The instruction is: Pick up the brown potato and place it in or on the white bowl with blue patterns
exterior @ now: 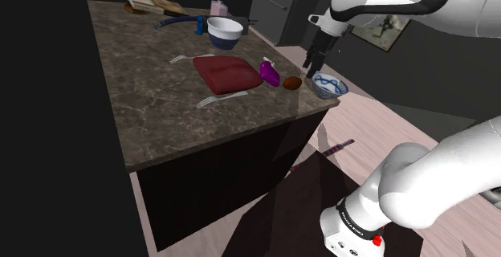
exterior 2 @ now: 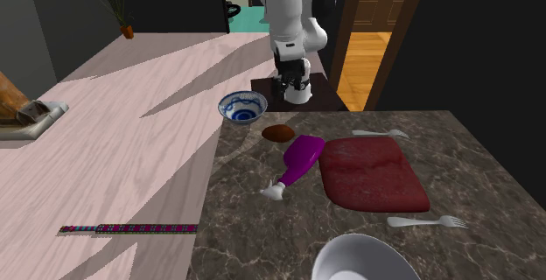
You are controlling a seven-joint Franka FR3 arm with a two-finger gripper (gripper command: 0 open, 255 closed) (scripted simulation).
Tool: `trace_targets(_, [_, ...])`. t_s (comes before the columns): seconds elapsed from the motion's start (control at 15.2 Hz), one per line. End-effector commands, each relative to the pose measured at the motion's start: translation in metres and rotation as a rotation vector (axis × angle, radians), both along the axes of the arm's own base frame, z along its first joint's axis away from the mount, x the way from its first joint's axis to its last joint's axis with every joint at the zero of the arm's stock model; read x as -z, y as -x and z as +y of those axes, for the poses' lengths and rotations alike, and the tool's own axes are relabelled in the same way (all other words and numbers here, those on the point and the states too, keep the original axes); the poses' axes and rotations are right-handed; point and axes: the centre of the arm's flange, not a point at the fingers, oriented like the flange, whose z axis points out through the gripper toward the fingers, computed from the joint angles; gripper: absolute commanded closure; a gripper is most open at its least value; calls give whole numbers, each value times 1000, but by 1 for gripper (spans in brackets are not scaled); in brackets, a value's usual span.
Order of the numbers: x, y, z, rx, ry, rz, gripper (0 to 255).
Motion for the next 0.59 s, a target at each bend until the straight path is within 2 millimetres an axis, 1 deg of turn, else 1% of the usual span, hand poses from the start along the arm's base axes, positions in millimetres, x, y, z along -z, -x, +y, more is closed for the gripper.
trace_targets(0.0, [16, -19, -19, -68, -17, 9, 0])
trace_targets(0.26, [49, -58, -50, -191, -55, 30, 0])
trace_targets(0.4, [64, -76, -61, -246, -71, 39, 0])
trace_targets(0.53, [74, -76, -59, -246, -71, 39, 0])
